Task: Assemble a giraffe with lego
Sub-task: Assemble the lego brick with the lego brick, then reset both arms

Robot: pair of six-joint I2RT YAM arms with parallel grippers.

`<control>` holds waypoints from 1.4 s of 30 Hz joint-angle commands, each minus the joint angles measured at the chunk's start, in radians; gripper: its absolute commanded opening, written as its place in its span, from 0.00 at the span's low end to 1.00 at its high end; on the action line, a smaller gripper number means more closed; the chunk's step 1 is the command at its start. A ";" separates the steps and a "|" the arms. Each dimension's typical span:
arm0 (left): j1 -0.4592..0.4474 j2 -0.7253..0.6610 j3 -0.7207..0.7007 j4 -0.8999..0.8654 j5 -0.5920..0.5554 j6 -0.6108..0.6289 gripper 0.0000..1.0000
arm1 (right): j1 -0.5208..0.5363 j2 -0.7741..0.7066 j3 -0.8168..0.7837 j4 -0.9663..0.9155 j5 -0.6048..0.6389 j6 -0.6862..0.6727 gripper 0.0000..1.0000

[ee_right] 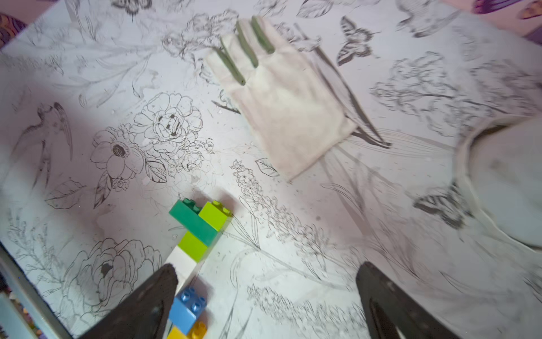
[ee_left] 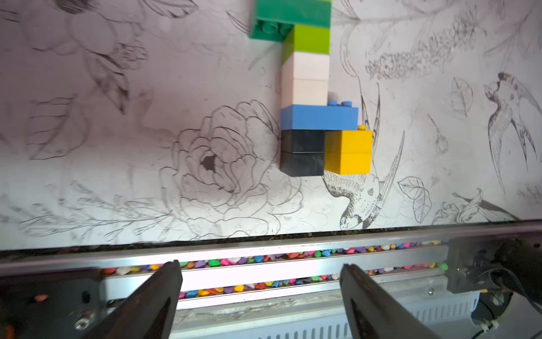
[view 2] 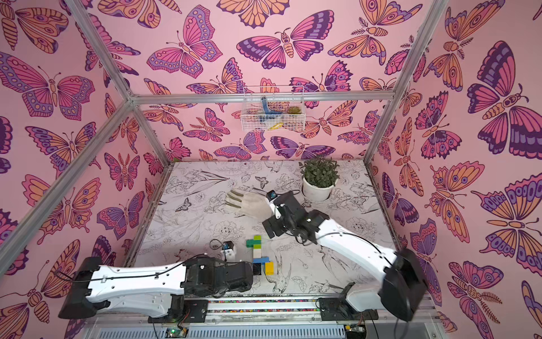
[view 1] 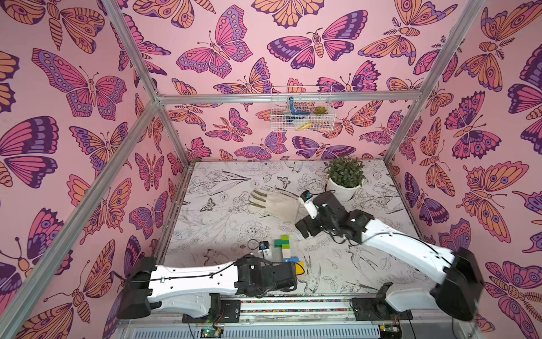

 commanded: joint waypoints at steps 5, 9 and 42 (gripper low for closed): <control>0.294 -0.216 0.015 -0.259 -0.279 0.114 1.00 | -0.302 -0.421 -0.299 -0.026 0.068 0.073 0.99; 0.537 -0.459 -0.090 -0.015 -0.329 0.489 1.00 | -0.472 -0.475 -0.436 0.146 -0.013 0.011 0.99; 1.422 0.415 -0.565 1.986 0.260 1.468 1.00 | -0.805 0.314 -0.566 1.260 -0.152 -0.106 0.99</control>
